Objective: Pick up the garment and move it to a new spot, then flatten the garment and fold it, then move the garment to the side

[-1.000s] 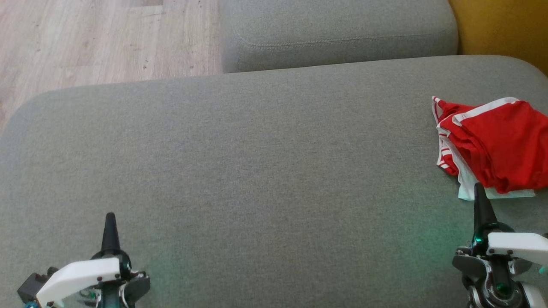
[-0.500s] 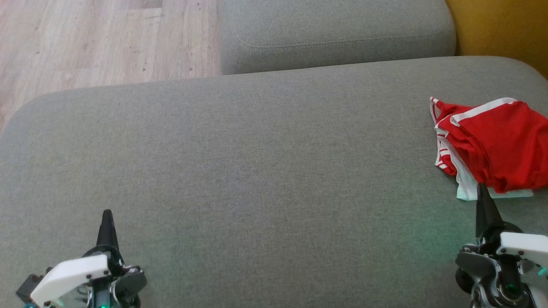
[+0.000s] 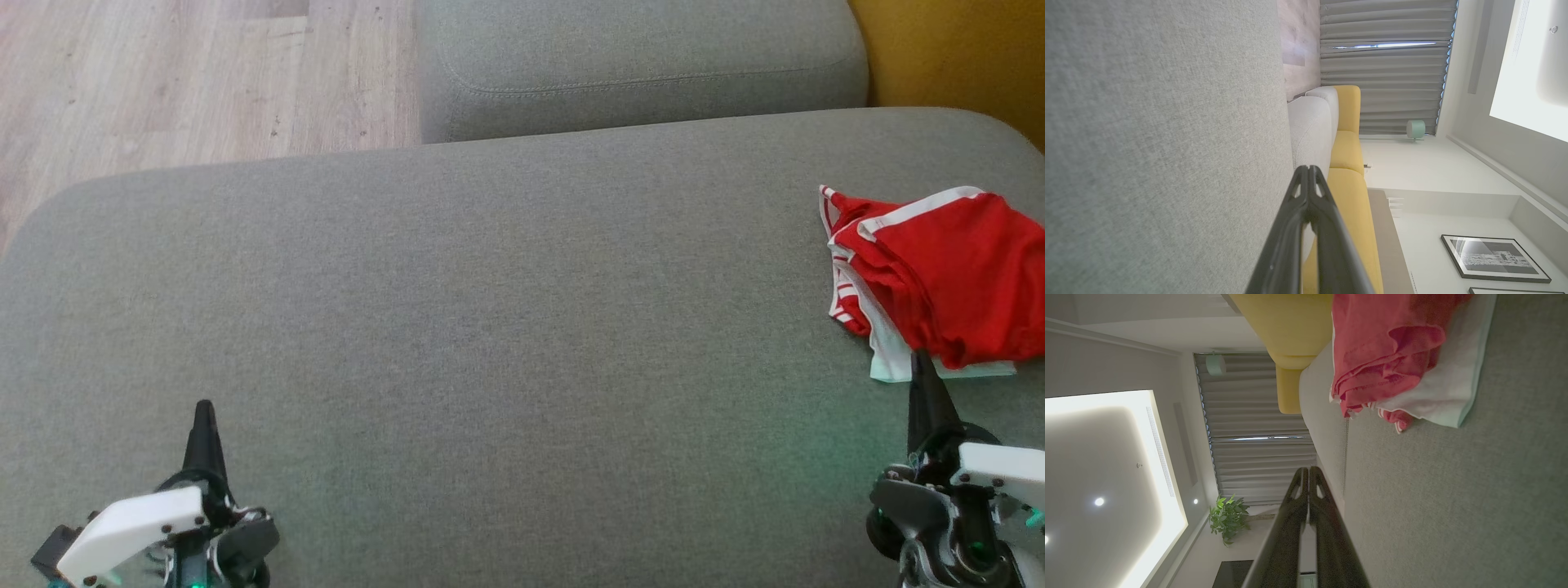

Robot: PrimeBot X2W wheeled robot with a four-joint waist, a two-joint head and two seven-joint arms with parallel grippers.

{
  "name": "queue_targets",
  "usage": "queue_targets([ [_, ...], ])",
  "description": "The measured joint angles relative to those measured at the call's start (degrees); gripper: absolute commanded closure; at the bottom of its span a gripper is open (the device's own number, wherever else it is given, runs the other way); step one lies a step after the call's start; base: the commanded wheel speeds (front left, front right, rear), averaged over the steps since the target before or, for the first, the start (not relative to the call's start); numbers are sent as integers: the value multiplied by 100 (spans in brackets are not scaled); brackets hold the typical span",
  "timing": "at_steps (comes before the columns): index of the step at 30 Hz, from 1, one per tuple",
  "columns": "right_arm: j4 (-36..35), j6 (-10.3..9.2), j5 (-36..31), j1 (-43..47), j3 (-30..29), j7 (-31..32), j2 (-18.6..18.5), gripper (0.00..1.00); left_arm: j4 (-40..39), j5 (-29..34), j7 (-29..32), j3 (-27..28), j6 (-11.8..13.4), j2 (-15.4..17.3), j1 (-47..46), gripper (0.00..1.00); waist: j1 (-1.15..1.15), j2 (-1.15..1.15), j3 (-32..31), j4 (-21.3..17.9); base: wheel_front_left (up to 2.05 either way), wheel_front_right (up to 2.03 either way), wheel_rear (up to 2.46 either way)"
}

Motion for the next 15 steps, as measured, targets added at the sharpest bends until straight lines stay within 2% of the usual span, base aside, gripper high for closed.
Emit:
queue_targets([
  [15,-1,0,0,0,0,0,0,100,0,0,1,2,0,-1,0,100,0,0,0,0,0,0,0],
])
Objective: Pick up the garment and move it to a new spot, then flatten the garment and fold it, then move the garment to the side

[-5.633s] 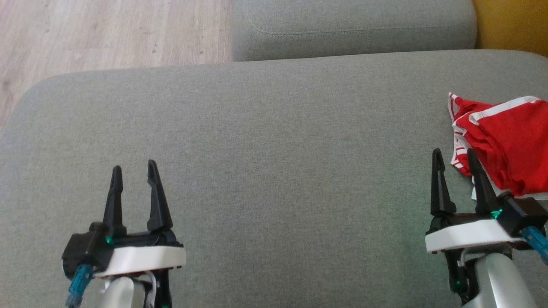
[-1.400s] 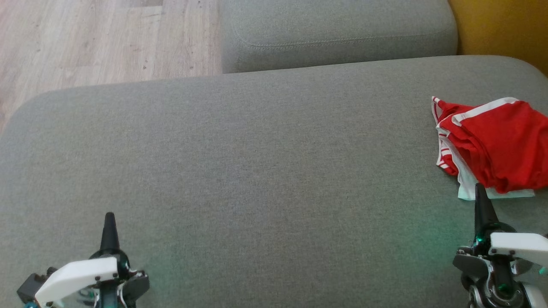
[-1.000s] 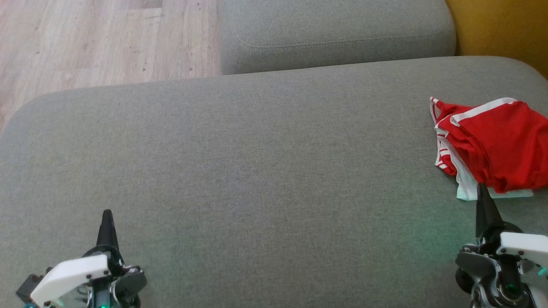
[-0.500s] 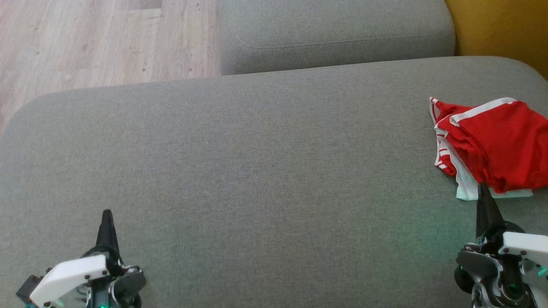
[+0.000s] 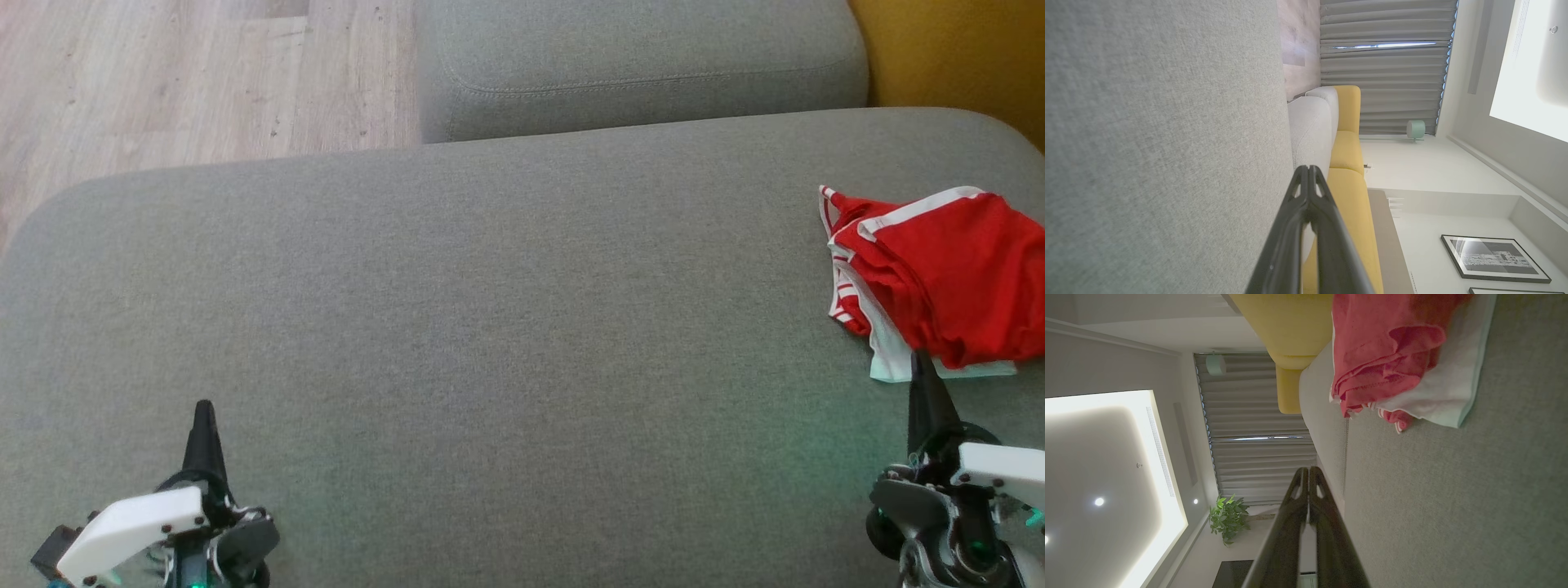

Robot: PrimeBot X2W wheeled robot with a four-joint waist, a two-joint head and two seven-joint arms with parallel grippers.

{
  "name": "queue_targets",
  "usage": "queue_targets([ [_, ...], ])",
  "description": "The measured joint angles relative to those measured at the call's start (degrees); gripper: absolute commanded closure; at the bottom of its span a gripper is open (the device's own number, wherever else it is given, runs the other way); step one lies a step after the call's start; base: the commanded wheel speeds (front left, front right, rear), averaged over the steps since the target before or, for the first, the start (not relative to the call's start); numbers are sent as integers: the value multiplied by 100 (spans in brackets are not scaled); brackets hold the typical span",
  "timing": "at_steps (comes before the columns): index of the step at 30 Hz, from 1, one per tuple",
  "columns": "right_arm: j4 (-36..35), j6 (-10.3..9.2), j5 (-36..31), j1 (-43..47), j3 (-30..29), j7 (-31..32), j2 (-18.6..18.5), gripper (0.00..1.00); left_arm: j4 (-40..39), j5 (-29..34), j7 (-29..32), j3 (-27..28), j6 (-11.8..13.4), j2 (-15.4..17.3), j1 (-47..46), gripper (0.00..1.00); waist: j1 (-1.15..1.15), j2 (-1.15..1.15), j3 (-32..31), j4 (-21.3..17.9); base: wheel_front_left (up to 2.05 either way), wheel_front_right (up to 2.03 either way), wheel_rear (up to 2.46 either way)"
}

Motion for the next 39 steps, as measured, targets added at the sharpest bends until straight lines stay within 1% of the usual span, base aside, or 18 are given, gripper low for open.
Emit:
queue_targets([
  [39,0,0,0,-1,0,0,0,100,0,0,0,9,0,0,0,100,0,0,0,0,0,0,0],
])
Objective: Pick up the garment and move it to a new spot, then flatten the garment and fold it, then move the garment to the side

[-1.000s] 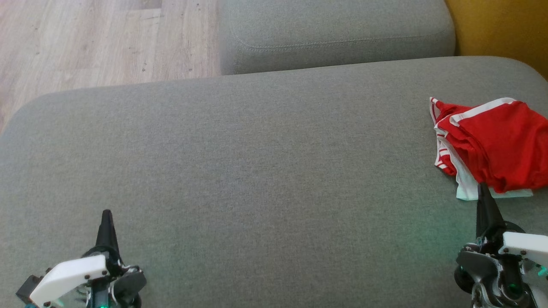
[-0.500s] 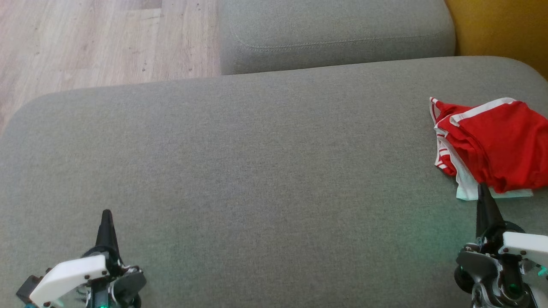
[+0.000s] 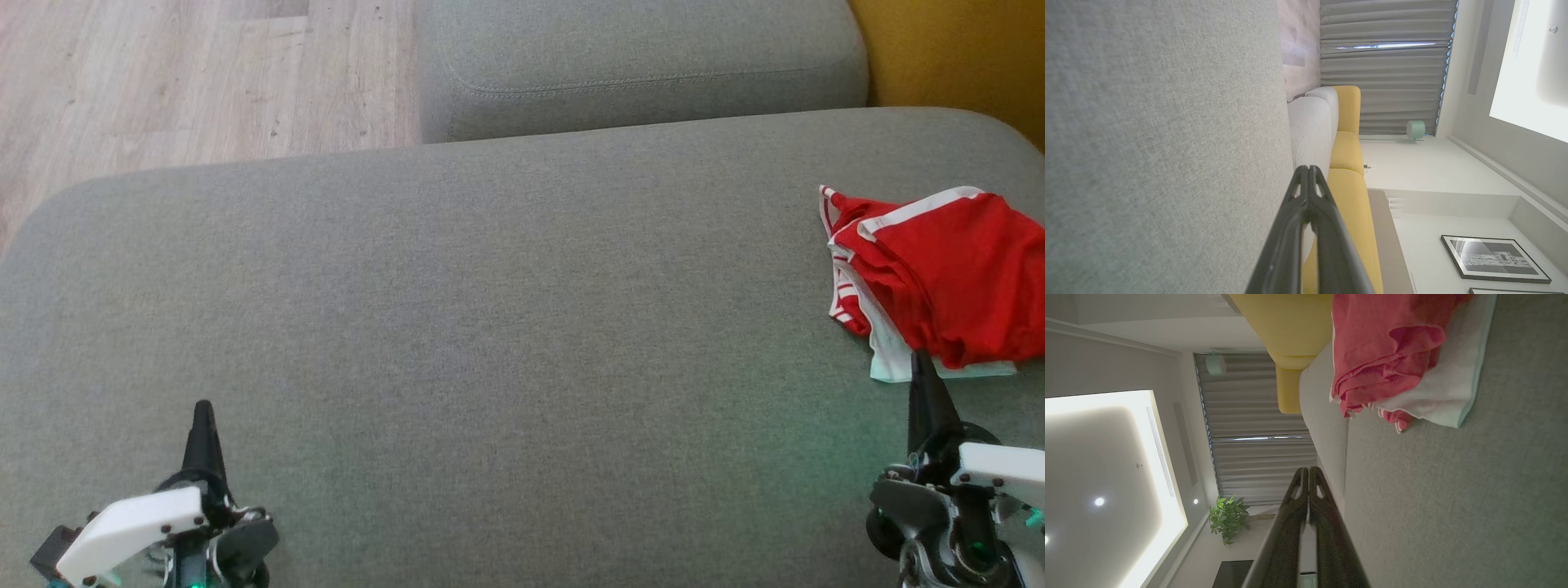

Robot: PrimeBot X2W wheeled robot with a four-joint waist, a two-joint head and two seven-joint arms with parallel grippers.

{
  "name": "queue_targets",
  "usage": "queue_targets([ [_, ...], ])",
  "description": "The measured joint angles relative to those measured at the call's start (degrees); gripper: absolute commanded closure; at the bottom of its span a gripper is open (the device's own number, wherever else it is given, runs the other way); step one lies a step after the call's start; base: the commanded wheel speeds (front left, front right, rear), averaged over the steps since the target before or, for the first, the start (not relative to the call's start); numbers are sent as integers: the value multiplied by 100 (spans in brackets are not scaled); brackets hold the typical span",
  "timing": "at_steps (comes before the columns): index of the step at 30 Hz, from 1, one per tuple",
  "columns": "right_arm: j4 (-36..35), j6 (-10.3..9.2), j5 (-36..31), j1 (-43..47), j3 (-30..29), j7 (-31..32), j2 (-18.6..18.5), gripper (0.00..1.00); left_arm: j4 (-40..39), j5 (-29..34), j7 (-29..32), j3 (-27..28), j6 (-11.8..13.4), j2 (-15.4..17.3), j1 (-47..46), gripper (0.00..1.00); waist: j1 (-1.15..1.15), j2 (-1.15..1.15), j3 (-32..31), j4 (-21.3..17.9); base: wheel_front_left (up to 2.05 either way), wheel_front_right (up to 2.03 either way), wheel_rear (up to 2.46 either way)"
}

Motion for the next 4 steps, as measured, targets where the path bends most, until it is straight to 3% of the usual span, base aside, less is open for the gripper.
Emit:
queue_targets([
  [4,0,0,0,0,0,0,0,100,0,0,1,0,0,0,0,100,0,0,0,0,0,0,0],
])
